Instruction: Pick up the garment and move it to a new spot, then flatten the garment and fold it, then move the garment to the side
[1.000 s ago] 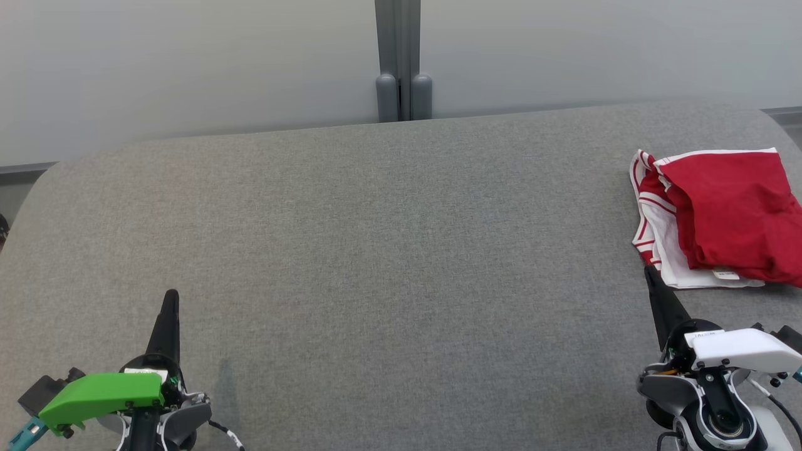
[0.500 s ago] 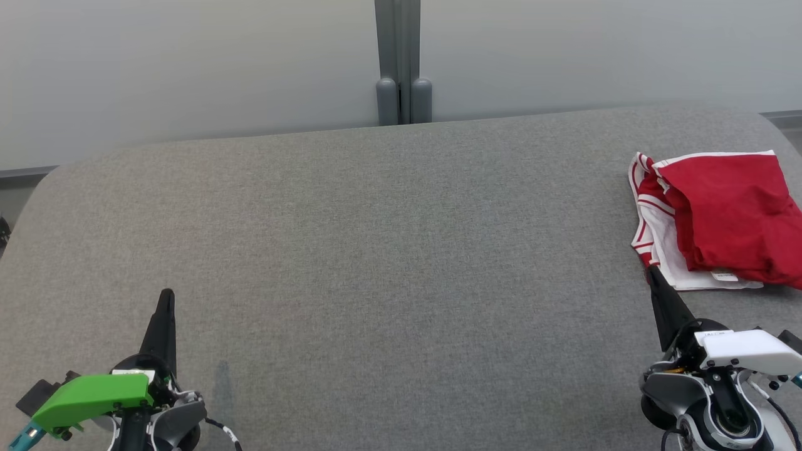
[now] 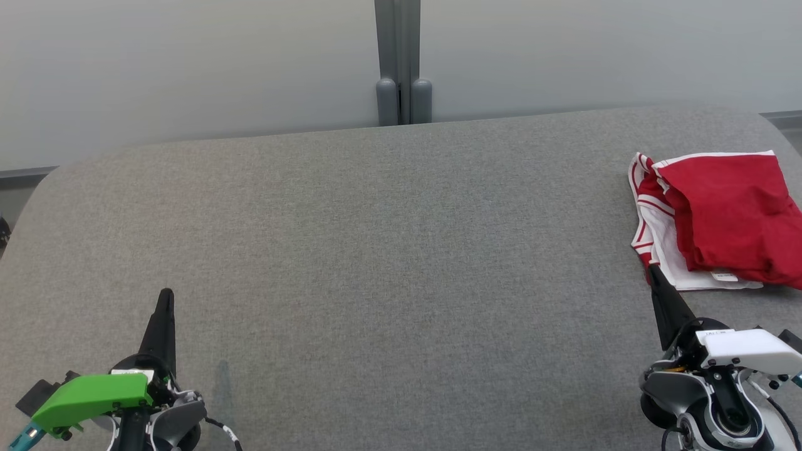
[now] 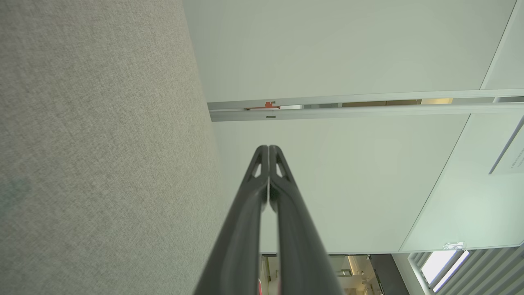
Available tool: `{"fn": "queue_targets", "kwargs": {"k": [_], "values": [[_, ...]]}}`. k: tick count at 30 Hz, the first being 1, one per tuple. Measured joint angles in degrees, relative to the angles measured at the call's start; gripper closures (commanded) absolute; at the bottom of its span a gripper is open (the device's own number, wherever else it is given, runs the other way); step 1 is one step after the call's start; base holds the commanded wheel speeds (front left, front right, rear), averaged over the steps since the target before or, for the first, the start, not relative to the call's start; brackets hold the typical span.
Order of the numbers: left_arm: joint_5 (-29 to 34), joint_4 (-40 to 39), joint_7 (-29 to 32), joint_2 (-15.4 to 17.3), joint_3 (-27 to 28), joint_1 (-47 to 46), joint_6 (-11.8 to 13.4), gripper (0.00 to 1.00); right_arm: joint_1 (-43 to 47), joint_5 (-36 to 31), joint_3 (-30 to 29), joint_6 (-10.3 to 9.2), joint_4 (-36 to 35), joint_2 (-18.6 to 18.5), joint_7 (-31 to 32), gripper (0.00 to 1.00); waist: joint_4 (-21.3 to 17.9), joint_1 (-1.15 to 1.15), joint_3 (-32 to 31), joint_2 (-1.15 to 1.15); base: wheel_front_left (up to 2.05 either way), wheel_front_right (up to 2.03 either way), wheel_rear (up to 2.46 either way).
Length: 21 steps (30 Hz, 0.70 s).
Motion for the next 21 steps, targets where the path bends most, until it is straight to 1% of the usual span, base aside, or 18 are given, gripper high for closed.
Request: {"fn": "queue_targets", "kwargs": {"k": [21], "values": [[0.1, 0.0, 0.3, -0.3, 0.3, 0.0, 0.0, 1.00, 0.0, -0.1, -0.4, -0.01, 0.0, 0.3, 0.3, 1.00, 0.0, 0.00, 0.0, 0.00, 0.00, 0.00, 0.00]]}}
